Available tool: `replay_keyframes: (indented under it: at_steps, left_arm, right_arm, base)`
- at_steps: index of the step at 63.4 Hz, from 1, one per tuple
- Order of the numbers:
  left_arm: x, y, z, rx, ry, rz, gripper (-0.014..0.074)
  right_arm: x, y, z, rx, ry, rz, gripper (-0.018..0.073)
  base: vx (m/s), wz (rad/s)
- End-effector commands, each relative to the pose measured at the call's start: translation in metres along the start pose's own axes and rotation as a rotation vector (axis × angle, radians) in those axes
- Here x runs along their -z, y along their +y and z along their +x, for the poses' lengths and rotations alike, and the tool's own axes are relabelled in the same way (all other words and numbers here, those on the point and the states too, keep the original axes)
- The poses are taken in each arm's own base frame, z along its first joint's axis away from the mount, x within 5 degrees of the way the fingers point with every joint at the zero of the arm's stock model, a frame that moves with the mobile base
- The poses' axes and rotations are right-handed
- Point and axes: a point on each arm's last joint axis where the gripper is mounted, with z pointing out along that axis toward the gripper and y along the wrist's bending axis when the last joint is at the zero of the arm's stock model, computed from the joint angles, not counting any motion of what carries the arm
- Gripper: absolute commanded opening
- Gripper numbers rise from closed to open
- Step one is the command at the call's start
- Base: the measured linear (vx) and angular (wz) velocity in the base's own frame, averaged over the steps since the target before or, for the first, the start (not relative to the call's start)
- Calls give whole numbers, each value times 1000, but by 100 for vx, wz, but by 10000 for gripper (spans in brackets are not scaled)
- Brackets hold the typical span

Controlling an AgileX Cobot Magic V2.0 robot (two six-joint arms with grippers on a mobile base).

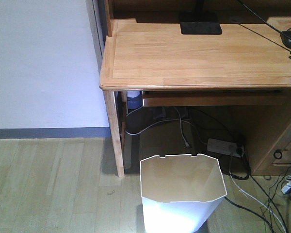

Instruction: Move trash bin to bedside with robot

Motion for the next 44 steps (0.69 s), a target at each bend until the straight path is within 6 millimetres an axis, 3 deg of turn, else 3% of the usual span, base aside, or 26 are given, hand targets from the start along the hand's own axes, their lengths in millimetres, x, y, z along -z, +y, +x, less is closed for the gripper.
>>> replay_keyframes:
  at_steps: [1, 44]
  left_arm:
    - [-1, 0, -1, 9, -64, 10, -6]
    - [-1, 0, -1, 9, -64, 10, -6]
  right_arm:
    - [1, 0, -5, 20, -77, -1, -9]
    - [1, 0, -5, 20, -77, -1, -9]
  base:
    - [0, 0]
    - [0, 0]
